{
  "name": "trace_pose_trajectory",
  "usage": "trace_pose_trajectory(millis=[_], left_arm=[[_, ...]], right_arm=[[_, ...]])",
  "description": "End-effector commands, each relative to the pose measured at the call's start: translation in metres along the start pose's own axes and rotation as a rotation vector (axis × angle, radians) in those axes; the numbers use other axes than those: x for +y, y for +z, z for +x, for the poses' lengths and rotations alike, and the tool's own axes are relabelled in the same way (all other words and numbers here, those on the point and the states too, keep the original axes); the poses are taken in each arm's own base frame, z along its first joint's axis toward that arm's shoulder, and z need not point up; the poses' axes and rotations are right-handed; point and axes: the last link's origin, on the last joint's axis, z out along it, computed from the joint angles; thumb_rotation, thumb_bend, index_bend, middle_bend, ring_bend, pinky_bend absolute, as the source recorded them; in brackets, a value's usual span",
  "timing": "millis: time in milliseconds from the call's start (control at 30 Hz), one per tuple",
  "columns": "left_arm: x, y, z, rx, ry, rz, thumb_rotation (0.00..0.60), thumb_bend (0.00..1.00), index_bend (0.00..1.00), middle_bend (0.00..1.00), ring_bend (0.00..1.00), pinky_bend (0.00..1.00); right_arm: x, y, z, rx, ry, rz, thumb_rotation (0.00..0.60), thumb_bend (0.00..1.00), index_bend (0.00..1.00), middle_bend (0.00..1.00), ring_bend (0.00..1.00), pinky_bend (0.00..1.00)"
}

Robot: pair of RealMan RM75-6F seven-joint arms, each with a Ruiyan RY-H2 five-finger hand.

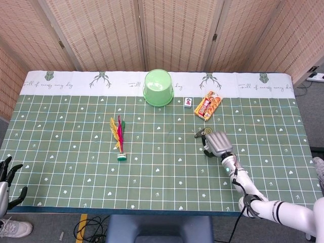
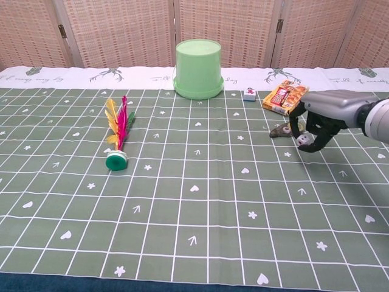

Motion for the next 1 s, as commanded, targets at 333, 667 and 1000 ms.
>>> trace_pose_trajectory(millis=[333, 667, 1000], left_arm=[[-0.004, -0.005, 0.002, -0.012, 0.007, 0.017, 0.600, 0.39, 0.21, 0.02, 0.03, 0.09], [-0.002, -0.002, 0.001, -0.021, 0.010, 0.012, 0.600, 0.39, 0.21, 0.02, 0.03, 0.09], [0.000, 0.003, -0.001, -0.024, 0.008, 0.004, 0.600, 0.39, 0.21, 0.02, 0.03, 0.09]], right_arm=[[-0.040, -0.020, 0.057, 0.361, 0.250, 0.232, 0.600, 0.30, 0.00, 0.91, 1.00, 1.00], [-0.012, -0.035, 0.059, 0.366, 0.177, 0.168, 0.600, 0.30, 0.00, 0.90, 1.00, 1.00], [0.049, -0.102, 0.065, 0.324, 0.009, -0.002, 0.600, 0.29, 0.00, 0.66, 0.78, 0.87]])
